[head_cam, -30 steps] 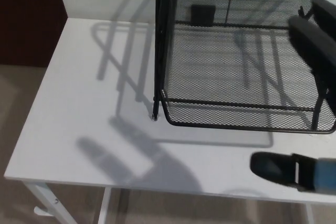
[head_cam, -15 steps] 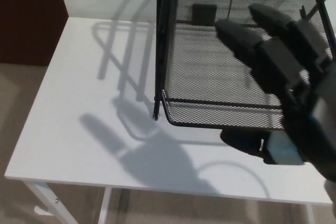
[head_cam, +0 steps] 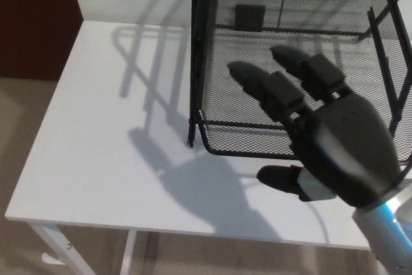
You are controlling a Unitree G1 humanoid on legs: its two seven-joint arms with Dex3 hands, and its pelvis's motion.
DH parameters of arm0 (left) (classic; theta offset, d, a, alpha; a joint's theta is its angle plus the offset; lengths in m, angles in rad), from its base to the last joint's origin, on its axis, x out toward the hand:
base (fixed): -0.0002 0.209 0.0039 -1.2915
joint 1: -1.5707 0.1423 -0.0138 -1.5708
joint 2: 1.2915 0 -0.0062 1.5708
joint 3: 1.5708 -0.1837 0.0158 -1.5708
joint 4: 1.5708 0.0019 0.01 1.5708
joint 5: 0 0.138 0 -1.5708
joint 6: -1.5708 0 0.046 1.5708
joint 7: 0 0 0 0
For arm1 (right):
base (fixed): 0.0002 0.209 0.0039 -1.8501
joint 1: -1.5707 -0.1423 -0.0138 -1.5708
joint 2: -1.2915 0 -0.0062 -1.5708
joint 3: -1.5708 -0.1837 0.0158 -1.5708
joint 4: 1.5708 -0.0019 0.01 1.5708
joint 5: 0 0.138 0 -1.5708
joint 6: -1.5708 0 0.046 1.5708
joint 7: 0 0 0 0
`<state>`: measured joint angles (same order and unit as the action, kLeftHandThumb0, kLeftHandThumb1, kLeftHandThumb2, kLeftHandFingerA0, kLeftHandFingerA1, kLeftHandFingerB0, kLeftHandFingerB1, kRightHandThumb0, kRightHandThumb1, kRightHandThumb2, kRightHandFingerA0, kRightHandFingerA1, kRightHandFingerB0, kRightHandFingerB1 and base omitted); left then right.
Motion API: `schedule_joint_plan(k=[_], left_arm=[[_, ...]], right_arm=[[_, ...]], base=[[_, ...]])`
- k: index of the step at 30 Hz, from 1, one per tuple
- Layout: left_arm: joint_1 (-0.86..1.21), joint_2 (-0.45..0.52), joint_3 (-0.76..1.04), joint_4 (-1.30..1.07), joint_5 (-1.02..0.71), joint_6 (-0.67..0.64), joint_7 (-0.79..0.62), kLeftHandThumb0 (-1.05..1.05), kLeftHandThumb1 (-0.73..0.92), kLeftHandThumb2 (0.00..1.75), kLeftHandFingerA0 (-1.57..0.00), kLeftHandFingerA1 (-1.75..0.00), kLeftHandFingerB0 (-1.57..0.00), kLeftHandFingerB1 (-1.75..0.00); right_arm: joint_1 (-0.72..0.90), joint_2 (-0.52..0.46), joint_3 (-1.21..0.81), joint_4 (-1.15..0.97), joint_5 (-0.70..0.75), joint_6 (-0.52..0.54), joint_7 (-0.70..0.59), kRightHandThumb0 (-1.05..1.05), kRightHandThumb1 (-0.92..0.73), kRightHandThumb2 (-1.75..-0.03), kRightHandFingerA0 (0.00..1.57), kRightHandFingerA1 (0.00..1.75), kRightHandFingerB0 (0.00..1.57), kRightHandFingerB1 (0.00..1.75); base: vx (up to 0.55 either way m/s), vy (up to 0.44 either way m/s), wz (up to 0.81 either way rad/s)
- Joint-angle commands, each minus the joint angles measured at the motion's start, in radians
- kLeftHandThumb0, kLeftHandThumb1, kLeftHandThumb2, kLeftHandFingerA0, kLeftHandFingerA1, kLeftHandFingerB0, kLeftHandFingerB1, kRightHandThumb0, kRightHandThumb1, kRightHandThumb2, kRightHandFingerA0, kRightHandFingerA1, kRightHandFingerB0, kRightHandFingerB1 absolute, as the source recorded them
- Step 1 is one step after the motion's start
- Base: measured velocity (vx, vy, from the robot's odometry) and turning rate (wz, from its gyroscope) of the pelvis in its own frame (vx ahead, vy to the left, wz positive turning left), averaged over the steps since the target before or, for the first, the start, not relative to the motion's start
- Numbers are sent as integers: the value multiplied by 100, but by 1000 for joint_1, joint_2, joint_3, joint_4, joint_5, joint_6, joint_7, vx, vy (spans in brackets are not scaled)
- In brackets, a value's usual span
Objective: The robot walks towards a file tray kept in the middle of a desk and uses its right hand to grab a tray and pulls it out towards itself
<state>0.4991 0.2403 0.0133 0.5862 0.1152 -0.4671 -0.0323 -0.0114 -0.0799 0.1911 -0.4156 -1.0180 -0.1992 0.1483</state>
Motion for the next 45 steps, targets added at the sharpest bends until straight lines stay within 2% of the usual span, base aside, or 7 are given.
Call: schedule_joint_plan(k=[1, 26, 28, 30, 32, 44, 45], left_arm=[[25, 73, -10, -35, 81, 38, 20, -51, 76, 63, -42, -45, -29, -36], [42, 84, -23, -85, 103, 45, 13, -57, 76, 62, -50, -50, -29, -36], [35, 85, -26, -62, 109, 26, 19, -57, 76, 62, -49, -48, -29, -37], [29, 86, -25, -55, 103, 23, 14, -58, 75, 62, -49, -49, -29, -37], [38, 88, -27, -78, 109, 35, 16, -59, 75, 62, -50, -50, -29, -37], [36, 97, -38, -93, 122, 41, 24, -58, 75, 62, -51, -50, -29, -37], [38, 98, -39, -97, 123, 45, 24, -59, 75, 62, -50, -49, -29, -36]], right_arm=[[-25, -42, 93, 166, -544, 298, 201, -53, -36, -68, 2, 34, 5, 31], [-28, -29, 171, 214, -766, 439, 111, -62, -39, -75, 0, 37, 7, 36], [-26, -24, 177, 218, -781, 448, 126, -63, -47, -55, 0, 41, 8, 32], [-28, -21, 178, 225, -773, 452, 118, -63, -39, -76, 0, 37, 8, 36], [-23, -20, 179, 239, -764, 458, 104, -59, -47, -55, 0, 41, 8, 32], [21, -30, 177, 267, -692, 452, 67, -64, -40, -73, 3, 47, 7, 42], [33, -30, 182, 260, -686, 450, 65, -35, -24, -85, 6, 55, 0, 50]], base=[[0, 0, 0], [0, 0, 0], [0, 0, 0], [0, 0, 0], [0, 0, 0], [0, 0, 0], [0, 0, 0]])
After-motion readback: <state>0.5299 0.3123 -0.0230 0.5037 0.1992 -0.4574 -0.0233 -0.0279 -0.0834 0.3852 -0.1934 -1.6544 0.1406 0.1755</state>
